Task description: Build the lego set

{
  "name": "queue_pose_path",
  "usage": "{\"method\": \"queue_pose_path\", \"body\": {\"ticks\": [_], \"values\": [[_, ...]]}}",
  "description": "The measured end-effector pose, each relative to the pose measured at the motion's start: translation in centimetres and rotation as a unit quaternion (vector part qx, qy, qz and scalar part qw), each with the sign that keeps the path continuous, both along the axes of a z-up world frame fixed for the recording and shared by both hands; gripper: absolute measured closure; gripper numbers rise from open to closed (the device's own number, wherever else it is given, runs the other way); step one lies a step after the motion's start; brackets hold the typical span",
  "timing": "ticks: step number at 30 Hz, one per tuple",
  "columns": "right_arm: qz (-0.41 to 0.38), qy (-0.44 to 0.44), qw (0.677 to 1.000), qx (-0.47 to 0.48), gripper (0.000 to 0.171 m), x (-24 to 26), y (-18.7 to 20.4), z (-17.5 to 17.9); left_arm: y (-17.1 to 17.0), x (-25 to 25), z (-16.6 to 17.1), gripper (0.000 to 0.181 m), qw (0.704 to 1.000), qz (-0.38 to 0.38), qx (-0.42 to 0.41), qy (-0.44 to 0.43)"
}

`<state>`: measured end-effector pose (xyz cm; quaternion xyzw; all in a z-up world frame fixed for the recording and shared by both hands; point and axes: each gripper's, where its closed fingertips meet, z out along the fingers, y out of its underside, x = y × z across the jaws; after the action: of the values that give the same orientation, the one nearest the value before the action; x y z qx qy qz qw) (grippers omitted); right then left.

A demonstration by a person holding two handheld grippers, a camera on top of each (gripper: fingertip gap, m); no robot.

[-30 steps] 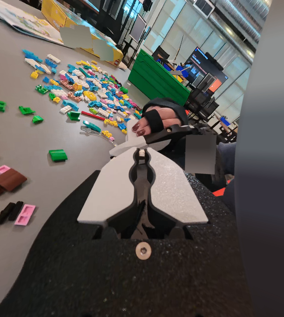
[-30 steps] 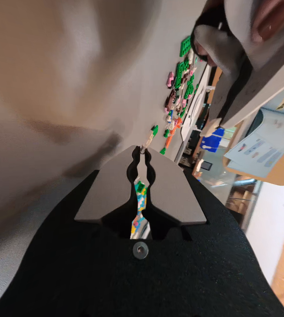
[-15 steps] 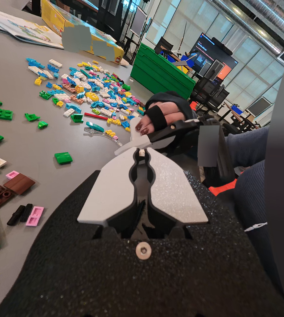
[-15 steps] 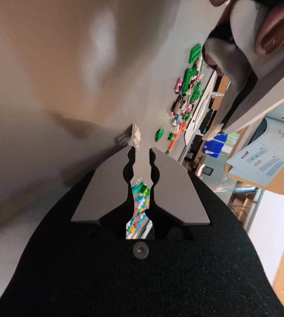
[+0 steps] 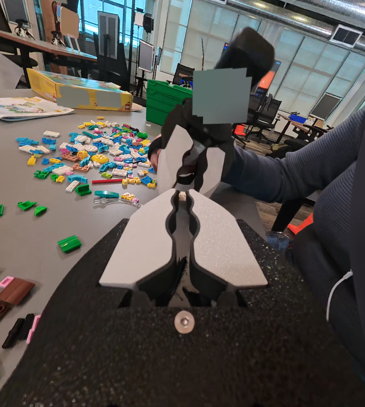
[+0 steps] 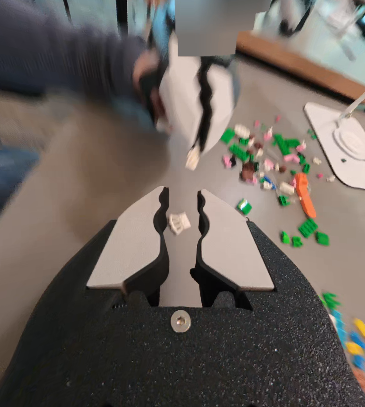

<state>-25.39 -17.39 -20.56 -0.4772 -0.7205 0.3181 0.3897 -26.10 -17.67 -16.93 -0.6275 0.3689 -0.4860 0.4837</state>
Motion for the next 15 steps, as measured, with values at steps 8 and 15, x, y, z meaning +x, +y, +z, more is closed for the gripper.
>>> {"method": "queue_pose_path", "body": {"ticks": [8, 15], "values": [[0.028, 0.055, 0.996, -0.070, 0.157, -0.5, -1.4, 2.0, -0.6, 0.8, -0.1, 0.176, 1.000, -0.016, 0.022, 0.012], [0.024, 0.040, 0.998, -0.038, 0.164, -0.3, -1.2, 1.5, -0.7, 0.8, -1.3, 0.170, 0.997, -0.010, 0.027, 0.074]]}}
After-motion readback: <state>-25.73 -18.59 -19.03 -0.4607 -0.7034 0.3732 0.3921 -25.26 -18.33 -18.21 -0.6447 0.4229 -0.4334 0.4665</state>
